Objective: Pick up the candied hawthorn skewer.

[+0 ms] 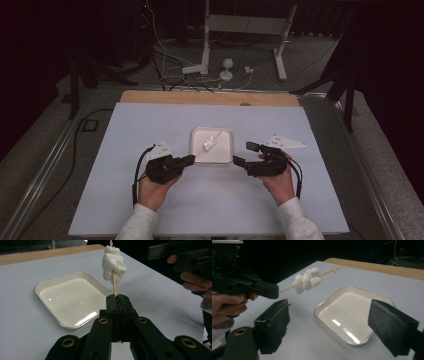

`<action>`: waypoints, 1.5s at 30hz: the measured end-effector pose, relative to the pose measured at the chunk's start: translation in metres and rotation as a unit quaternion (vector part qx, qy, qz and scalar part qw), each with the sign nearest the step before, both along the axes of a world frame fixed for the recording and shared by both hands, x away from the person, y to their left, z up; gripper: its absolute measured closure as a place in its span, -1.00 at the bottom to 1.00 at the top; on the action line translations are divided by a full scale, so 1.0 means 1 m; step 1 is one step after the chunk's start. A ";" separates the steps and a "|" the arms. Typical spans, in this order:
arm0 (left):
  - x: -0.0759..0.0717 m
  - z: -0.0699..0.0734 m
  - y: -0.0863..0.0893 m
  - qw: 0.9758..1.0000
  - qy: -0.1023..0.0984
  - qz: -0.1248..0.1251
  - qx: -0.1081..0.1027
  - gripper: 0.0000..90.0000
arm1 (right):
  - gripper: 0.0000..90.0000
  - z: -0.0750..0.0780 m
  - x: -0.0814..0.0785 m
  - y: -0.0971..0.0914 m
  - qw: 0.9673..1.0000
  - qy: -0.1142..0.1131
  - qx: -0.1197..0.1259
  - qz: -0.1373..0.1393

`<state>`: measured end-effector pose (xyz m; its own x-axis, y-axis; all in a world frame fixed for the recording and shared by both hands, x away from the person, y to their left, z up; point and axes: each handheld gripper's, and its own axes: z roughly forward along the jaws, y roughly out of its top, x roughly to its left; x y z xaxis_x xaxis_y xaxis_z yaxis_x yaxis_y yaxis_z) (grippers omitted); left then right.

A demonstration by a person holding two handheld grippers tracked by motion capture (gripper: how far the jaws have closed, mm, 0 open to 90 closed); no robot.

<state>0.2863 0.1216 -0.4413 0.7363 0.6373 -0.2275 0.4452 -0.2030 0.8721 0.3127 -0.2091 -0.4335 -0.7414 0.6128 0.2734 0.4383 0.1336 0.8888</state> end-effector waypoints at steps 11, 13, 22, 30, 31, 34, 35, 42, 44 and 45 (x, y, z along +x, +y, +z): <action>-0.005 0.000 -0.008 1.000 -0.016 -0.025 -0.004 1.00 | -0.05 0.008 0.022 0.025 0.998 0.052 0.033 0.034; -0.006 0.001 -0.008 0.999 -0.020 -0.029 -0.006 1.00 | -0.05 0.007 0.024 0.027 0.997 0.060 0.042 0.039; -0.006 0.000 -0.011 0.999 -0.023 -0.045 -0.009 1.00 | 0.03 0.004 0.028 0.029 0.991 0.088 0.079 0.056; -0.007 -0.005 -0.021 0.997 -0.023 -0.064 0.030 1.00 | 0.36 0.009 0.027 0.031 0.990 0.090 0.093 0.058; -0.007 -0.005 -0.021 0.997 -0.023 -0.064 0.030 1.00 | 0.37 0.010 0.027 0.031 0.989 0.093 0.095 0.059; -0.007 -0.007 -0.023 0.997 -0.024 -0.066 0.041 1.00 | 0.40 0.012 0.027 0.033 0.989 0.097 0.092 0.057; -0.007 -0.007 -0.023 0.997 -0.024 -0.066 0.041 1.00 | 0.39 0.012 0.027 0.033 0.989 0.097 0.091 0.056; -0.008 -0.008 -0.027 0.995 -0.031 -0.072 0.054 1.00 | 0.52 0.015 0.026 0.037 0.989 0.099 0.095 0.054; -0.008 -0.009 -0.027 0.995 -0.031 -0.073 0.054 1.00 | 0.60 0.016 0.025 0.036 0.989 0.097 0.099 0.055; -0.008 -0.009 -0.027 0.996 -0.031 -0.073 0.052 0.99 | 0.62 0.017 0.024 0.036 0.989 0.095 0.101 0.055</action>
<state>0.2785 0.0949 -0.4498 0.8332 0.5401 -0.1182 0.3510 -0.3516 0.8679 0.3369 -0.1729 -0.4168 -0.7240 0.4493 0.5235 0.5930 0.0176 0.8050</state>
